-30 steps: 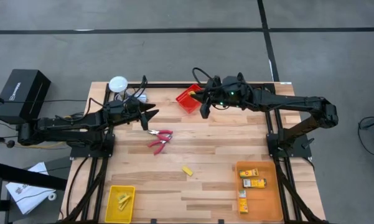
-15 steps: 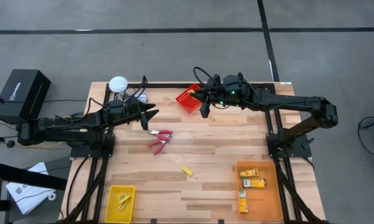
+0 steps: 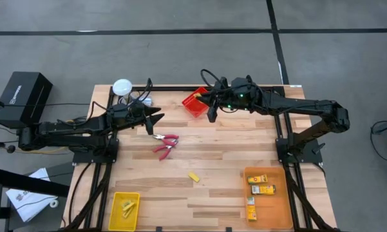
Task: Pick & Place School Supplies
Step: Put the yellow eraser into the yellow bin
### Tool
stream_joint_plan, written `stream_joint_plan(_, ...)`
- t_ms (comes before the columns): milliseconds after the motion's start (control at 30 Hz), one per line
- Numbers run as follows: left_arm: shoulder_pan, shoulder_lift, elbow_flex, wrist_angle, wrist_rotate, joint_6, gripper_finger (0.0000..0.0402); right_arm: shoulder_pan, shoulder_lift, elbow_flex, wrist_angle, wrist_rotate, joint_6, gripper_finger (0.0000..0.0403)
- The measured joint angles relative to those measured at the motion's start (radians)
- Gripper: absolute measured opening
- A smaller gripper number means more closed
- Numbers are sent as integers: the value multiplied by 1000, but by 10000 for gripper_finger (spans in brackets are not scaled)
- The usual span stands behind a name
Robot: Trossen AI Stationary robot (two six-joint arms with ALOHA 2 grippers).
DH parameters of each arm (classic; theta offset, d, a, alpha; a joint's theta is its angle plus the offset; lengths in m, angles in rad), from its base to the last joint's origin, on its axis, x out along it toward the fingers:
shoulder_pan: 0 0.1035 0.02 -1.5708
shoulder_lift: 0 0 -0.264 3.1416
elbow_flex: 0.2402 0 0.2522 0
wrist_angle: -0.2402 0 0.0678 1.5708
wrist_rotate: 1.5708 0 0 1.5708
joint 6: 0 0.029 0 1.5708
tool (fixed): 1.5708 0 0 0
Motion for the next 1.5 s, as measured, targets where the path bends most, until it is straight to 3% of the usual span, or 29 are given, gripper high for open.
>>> stream_joint_plan(767,0,0,0,0,0,0,181,-17,0,0,7,-3,0,21)
stream_joint_plan(1067,0,0,0,1,82,-33,177,-33,0,0,-9,-78,-1,21)
stream_joint_plan(1500,0,0,0,1,84,52,152,12,0,0,-127,-184,10,21)
